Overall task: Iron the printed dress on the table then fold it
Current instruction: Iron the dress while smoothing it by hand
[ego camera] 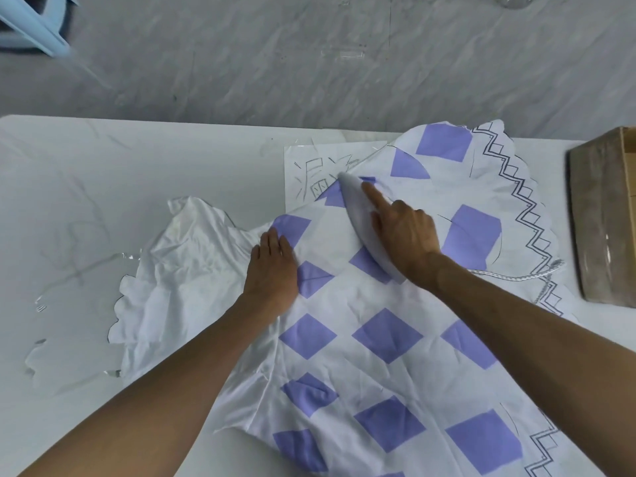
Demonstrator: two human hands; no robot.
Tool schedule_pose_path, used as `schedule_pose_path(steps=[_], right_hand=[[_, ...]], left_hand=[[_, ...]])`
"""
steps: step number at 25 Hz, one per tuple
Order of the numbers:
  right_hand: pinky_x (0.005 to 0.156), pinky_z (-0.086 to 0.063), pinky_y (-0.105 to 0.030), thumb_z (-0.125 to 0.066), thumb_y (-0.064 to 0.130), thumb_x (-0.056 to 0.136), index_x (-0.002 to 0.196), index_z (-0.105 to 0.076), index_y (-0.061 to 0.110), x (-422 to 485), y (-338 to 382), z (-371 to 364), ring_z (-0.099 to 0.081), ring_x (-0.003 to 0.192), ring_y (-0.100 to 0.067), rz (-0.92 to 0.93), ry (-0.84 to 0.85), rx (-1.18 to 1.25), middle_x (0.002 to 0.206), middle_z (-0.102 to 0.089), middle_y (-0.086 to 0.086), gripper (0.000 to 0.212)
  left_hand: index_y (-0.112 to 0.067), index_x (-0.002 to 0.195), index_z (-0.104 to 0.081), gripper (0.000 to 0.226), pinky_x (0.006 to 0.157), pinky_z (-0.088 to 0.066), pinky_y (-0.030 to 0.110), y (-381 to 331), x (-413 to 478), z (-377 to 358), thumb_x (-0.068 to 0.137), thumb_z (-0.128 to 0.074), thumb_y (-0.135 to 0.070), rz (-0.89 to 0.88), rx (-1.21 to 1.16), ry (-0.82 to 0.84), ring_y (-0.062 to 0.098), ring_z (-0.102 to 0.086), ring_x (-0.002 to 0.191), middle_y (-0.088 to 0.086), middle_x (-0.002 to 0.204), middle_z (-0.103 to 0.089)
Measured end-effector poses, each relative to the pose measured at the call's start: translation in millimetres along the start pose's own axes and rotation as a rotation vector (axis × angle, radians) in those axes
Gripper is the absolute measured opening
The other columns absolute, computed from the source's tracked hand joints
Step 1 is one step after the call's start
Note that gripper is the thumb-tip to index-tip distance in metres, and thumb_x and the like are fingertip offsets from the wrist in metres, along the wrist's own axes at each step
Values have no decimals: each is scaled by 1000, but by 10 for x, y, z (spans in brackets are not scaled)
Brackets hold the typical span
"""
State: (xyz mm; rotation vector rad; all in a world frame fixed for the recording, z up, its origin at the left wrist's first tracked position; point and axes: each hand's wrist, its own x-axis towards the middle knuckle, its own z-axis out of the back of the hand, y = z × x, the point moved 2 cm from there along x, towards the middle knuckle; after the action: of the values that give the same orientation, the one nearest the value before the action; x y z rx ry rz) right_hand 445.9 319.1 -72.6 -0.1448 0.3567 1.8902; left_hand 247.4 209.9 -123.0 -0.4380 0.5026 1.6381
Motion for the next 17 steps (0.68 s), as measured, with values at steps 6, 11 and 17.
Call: schedule_pose_path(steps=[6, 11, 17], right_hand=[[64, -35, -36, -34, 27, 101, 150, -23, 34, 66, -654, 113, -55, 74, -37, -242, -39, 114, 88, -61, -19, 51], [64, -36, -37, -35, 28, 100, 150, -20, 37, -9, -422, 207, -58, 76, -37, -22, 9, 114, 92, -61, -15, 53], [60, -40, -37, -32, 27, 102, 151, -15, 36, 92, -223, 87, -55, 67, -33, 87, 61, 21, 89, -57, -12, 53]], left_hand=[[-4, 136, -42, 53, 101, -34, 37, -127, 89, 242, 92, -49, -32, 97, 27, -16, 32, -45, 125, 19, 139, -44], [-6, 147, -28, 68, 110, -28, 41, -434, 296, 394, 91, -55, -36, -108, -114, -242, 37, -33, 136, 24, 149, -32], [-6, 152, 9, 92, 118, -8, 52, -682, 443, 184, 95, -44, -54, -94, -22, -14, 47, 4, 146, 30, 156, 13]])
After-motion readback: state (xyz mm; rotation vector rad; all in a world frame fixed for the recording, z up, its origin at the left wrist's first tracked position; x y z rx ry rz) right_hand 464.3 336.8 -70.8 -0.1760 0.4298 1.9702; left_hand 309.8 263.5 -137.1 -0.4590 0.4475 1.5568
